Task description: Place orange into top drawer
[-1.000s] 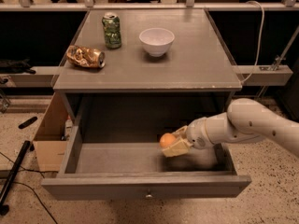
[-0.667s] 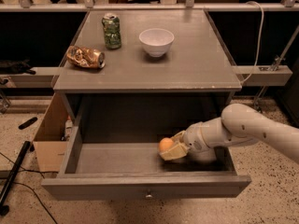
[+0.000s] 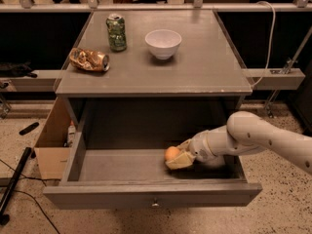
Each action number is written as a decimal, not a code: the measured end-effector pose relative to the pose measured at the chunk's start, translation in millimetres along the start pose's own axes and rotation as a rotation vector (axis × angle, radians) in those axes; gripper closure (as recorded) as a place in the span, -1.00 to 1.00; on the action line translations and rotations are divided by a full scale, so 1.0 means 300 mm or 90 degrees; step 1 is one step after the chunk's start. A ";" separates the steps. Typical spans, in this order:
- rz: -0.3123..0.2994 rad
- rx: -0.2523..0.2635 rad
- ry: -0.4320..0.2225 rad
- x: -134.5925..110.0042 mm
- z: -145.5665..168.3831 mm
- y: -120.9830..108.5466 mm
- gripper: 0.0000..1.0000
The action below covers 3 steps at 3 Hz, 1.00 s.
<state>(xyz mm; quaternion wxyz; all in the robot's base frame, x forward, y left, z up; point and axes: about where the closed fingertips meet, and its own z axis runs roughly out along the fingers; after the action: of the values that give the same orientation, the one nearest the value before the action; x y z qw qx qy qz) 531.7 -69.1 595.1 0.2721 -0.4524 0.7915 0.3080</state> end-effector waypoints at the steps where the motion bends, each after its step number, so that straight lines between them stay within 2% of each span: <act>1: 0.000 0.000 0.000 0.000 0.000 0.000 0.03; 3: 0.000 0.000 0.000 0.000 0.000 0.000 -0.90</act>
Offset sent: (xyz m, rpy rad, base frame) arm 0.0000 0.0000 0.0000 0.0000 0.0000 0.0001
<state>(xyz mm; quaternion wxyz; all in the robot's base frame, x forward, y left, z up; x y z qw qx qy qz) 531.6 -69.0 595.0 0.2720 -0.4524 0.7915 0.3081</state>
